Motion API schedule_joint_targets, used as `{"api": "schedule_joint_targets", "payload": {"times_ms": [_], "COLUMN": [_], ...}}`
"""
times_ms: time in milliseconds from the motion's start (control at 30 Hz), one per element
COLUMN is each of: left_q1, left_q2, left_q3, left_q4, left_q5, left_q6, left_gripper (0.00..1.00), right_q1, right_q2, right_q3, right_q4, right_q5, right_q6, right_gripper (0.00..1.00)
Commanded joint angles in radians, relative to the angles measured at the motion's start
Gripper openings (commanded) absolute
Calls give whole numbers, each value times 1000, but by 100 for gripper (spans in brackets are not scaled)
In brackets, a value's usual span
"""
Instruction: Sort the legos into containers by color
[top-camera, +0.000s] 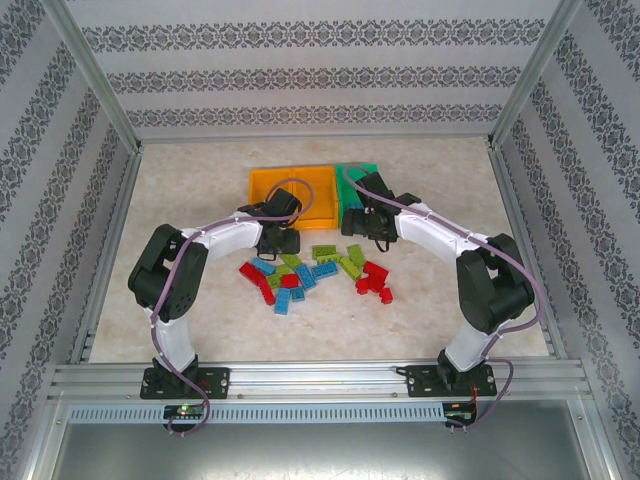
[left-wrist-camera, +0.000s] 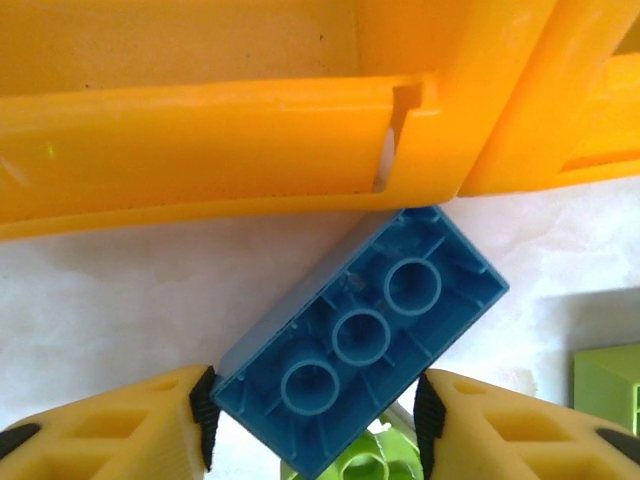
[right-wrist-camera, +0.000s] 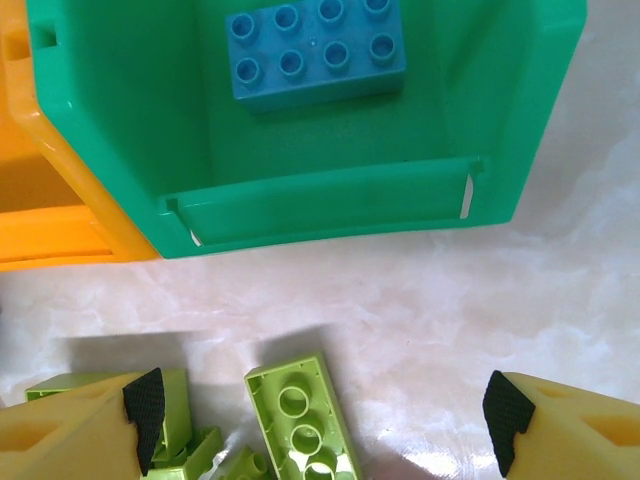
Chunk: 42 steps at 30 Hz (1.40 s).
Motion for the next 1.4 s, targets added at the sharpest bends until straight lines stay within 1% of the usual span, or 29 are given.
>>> {"api": "schedule_joint_targets", "payload": {"times_ms": [0,100,167,233,300,400,667,967,1133,1267,1367], "left_q1": [-21,-25,-25,-25,-25,-25,-25,-25,-26,-25,-25], "left_q2": [-31,-49,-59,-64,-62,-55,4,56,61,60,53], "left_q3": [-30,-44,-52,-53,-44,-27,28,70,62,63,60], "left_q4": [13,7,5,1,-3,2,3,2,9,5,7], "left_q5": [17,6,-7,-24,-35,-40,-51,-39,-25,-26,-25], "left_q6": [28,41,45,50,58,75,146,174,176,169,165], "left_gripper": [51,52,56,65,68,69,69,61,52,41,37], "right_q1": [-13,-13,-13,-13,-13,-13,-13,-14,-14,-19,-25], "right_q2": [-30,-28,-28,-27,-27,-25,-28,-26,-41,-59,-67], "right_q3": [-16,-20,-21,-20,-20,-20,-28,-22,-28,-41,-54], "right_q4": [5,7,8,7,7,7,0,-2,-4,7,13], "right_q5": [26,24,23,22,21,23,29,33,52,57,59], "right_q6": [21,27,28,29,29,31,39,43,40,45,50], "right_gripper": [86,86,86,86,86,86,87,87,87,87,87]}}
